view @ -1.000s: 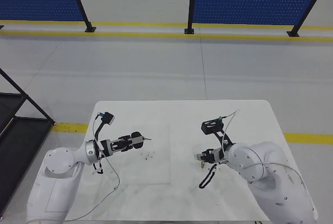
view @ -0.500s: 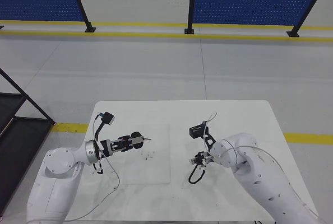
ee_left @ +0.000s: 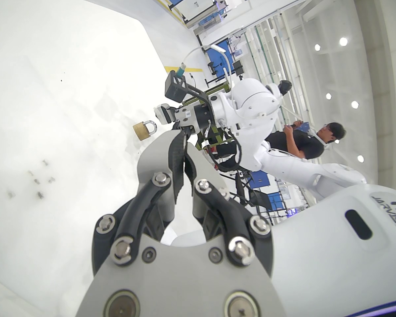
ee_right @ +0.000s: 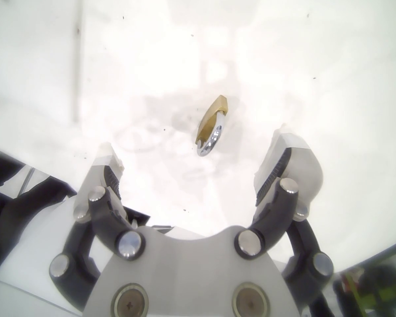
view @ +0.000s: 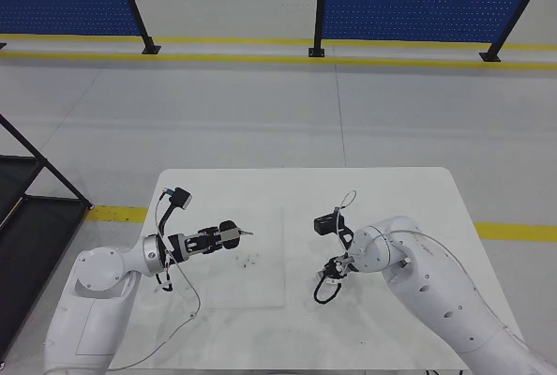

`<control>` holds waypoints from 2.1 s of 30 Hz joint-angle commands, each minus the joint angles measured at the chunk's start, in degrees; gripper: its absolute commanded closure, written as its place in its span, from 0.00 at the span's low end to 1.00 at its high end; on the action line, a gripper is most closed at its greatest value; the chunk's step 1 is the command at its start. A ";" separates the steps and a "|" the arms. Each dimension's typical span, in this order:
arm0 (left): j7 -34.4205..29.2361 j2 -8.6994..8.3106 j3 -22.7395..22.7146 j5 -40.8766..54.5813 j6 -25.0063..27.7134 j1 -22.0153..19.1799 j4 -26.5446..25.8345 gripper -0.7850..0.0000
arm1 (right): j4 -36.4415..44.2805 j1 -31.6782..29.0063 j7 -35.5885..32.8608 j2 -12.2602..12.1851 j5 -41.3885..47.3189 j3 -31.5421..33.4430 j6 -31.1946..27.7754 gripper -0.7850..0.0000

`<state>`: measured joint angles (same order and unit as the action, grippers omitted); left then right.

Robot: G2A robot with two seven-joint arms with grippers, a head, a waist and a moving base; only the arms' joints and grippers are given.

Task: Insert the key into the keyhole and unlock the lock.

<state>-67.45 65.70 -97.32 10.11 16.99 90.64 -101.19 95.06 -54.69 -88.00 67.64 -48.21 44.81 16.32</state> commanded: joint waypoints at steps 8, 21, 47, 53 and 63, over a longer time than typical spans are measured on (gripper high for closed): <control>0.00 0.00 0.00 0.00 0.00 0.00 0.00 1.00 | -2.84 0.59 1.75 0.75 1.52 -0.49 1.72 0.00; 0.00 0.00 0.00 0.00 0.00 0.00 0.00 1.00 | -11.71 3.99 6.98 2.52 5.90 -4.13 6.98 0.00; 0.00 0.00 0.00 0.00 0.00 0.00 0.00 1.00 | -4.37 -1.99 8.59 -0.89 -0.27 -1.69 8.59 0.55; 0.00 0.00 0.00 0.00 0.00 0.00 0.00 1.00 | -3.76 -2.80 8.17 -0.76 -1.48 -1.06 8.18 0.63; 0.00 0.00 0.00 0.00 0.00 0.00 0.00 1.00 | -3.11 -3.97 7.48 -0.01 -2.79 0.27 7.48 0.81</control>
<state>-67.45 65.70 -97.32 10.11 16.99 90.64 -101.19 91.97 -58.60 -80.41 67.54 -50.85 45.01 23.91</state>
